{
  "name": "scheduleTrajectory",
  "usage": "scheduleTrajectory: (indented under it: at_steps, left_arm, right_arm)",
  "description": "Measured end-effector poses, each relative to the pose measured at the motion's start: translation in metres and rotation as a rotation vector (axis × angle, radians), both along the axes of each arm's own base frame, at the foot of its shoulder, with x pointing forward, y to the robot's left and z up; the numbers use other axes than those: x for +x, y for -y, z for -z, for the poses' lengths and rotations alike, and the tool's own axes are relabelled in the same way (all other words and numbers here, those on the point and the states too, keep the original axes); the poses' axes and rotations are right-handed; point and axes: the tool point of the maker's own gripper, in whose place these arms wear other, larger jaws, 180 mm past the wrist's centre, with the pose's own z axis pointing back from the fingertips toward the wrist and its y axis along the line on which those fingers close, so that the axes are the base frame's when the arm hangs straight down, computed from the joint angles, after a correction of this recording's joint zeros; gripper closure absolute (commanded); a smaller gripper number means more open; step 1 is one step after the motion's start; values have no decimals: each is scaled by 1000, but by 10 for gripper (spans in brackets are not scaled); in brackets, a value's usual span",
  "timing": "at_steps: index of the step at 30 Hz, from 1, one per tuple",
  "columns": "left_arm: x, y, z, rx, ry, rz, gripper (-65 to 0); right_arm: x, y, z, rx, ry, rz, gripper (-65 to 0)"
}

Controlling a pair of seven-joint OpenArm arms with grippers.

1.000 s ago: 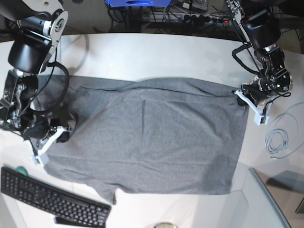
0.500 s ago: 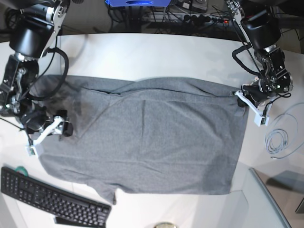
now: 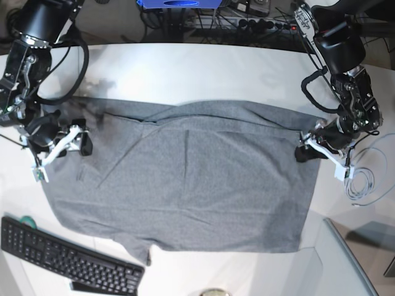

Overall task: Layout the t-shirt on the table in an organized manner, then fold the t-shirt properly
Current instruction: 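Release the folded edge with both grippers and raise them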

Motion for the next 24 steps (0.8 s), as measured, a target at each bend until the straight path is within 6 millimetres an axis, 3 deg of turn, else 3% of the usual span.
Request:
scheduleTrajectory:
  at_steps: [3, 8, 10, 14, 16, 20, 24]
  left_arm:
    - [7, 3, -5, -18, 17, 1, -566]
    - [12, 1, -28, -20, 103, -7, -571]
    - [-7, -6, -34, 1, 125, -1, -571]
    - [-79, -35, -3, 18, -4, -75, -571]
    - [-99, -51, -1, -8, -7, -155, -571]
    - [-99, -81, -8, -44, 88, -287, -569]
    - [-93, -48, 7, -69, 77, -180, -569]
  right_arm:
    - [-11, 0, 8, -1, -26, -5, -408]
    - [-33, -9, 13, -11, -31, -95, -389]
    - [-45, -7, 10, -35, -28, -96, -374]
    - [-59, -16, 2, -30, -11, -81, -372]
    - [-57, -23, -3, -1, 26, -67, -372]
    - [-58, -16, -3, -23, 20, -67, -372]
    - [-58, -20, -2, -11, 21, -65, -372]
